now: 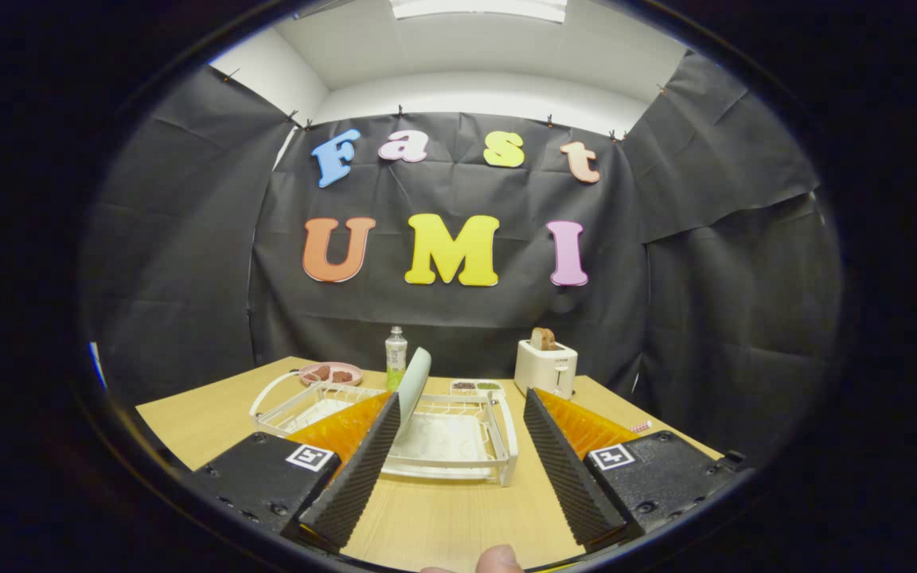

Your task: Take the plate from the dish rack, then take the spoon from the basket and place it into the plate.

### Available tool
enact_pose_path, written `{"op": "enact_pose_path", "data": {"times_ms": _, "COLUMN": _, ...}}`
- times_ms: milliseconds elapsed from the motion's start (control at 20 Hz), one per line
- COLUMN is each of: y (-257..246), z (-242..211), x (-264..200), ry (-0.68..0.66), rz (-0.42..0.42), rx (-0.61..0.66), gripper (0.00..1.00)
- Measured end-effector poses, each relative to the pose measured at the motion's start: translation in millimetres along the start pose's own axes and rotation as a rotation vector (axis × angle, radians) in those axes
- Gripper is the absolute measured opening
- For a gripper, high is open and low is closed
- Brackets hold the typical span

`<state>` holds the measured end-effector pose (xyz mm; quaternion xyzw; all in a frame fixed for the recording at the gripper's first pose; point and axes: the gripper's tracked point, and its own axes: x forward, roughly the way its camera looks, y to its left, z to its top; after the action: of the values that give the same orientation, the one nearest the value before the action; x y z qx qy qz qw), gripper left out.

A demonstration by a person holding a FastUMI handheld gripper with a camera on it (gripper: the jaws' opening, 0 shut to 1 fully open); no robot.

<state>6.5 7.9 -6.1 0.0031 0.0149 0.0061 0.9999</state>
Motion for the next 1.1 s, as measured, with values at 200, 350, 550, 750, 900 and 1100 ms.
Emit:
{"op": "enact_pose_path", "data": {"times_ms": 200, "y": 3, "z": 3, "x": 0, "ry": -0.001, "rz": 0.009, "rx": -0.007, "gripper": 1.00}}
{"op": "enact_pose_path", "data": {"times_ms": 350, "y": 6, "z": 6, "x": 2, "ry": 0.005, "rz": 0.023, "rx": 0.009, "gripper": 1.00}}
{"op": "enact_pose_path", "data": {"times_ms": 550, "y": 11, "z": 22, "x": 3, "ry": 0.017, "rz": 0.061, "rx": 0.000, "gripper": 1.00}}
{"op": "enact_pose_path", "data": {"times_ms": 750, "y": 20, "z": 67, "x": 13, "ry": 0.008, "rz": 0.133, "rx": -0.021, "gripper": 1.00}}
{"op": "enact_pose_path", "data": {"times_ms": 900, "y": 24, "z": 95, "x": 35, "ry": 0.020, "rz": 0.156, "rx": -0.073, "gripper": 1.00}}
{"op": "enact_pose_path", "data": {"times_ms": 1100, "y": 44, "z": 112, "x": 78, "ry": 0.122, "rz": 0.208, "rx": -0.089, "gripper": 1.00}}
